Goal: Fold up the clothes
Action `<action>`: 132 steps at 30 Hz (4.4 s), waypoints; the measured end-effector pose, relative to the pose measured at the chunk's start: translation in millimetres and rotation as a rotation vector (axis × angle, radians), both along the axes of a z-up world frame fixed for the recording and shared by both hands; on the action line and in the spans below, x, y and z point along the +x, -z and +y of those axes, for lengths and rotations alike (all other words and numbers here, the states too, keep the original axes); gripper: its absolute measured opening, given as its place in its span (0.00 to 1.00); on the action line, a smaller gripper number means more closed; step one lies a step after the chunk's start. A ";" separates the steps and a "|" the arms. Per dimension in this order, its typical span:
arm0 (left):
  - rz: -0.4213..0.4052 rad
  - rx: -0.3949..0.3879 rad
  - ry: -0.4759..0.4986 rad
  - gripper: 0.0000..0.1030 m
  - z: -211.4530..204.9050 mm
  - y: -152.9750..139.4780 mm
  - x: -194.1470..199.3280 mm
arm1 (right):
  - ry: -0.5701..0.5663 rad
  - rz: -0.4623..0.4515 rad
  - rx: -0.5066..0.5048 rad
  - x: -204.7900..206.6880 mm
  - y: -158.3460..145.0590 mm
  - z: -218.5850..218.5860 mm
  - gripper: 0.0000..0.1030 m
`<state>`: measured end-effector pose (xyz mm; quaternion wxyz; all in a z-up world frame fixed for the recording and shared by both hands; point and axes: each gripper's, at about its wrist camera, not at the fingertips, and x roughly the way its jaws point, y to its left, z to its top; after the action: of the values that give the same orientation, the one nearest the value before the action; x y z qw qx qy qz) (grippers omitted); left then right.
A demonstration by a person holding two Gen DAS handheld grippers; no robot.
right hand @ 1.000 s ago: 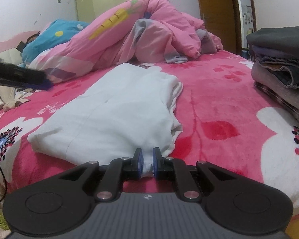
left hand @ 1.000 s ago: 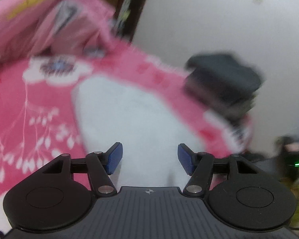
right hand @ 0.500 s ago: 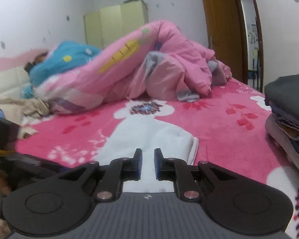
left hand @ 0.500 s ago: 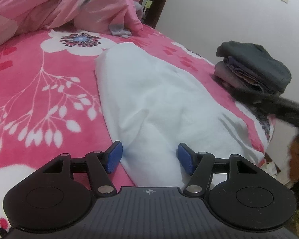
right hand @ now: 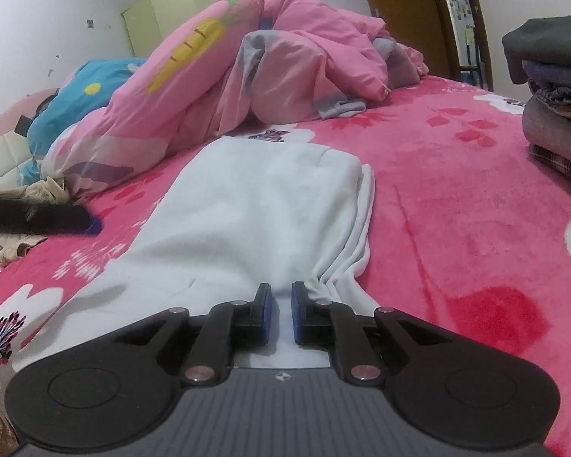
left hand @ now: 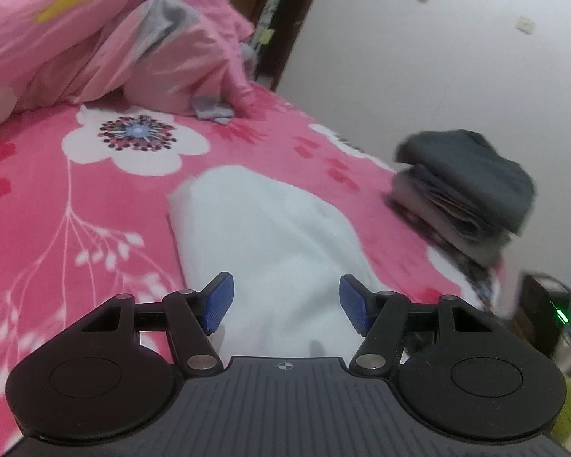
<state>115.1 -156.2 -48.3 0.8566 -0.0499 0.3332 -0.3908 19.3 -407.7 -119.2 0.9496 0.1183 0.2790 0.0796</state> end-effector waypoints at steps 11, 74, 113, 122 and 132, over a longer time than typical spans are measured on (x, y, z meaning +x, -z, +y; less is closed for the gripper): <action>0.050 0.061 -0.096 0.58 -9.2 40.9 57.9 | 0.000 -0.004 0.000 4.2 -0.8 -2.0 0.10; -0.061 0.392 -0.303 0.65 -18.1 24.7 -78.1 | 0.020 -0.037 -0.009 -0.9 2.0 -0.4 0.11; -0.070 0.424 -0.322 0.72 -20.9 24.3 -79.3 | 0.015 -0.041 0.015 -0.8 1.9 -6.7 0.11; -0.083 0.422 -0.302 0.76 -15.7 23.0 -78.1 | 0.025 0.033 0.001 1.6 -21.6 -3.1 0.28; 0.034 0.237 -0.311 0.81 25.4 6.7 -63.8 | 0.045 0.039 0.193 -8.7 -56.7 -44.9 0.42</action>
<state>51.3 -130.8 -54.9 0.9009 -0.0063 0.3795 -0.2108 10.6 -452.6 -62.5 0.9298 0.2169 0.2856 0.0825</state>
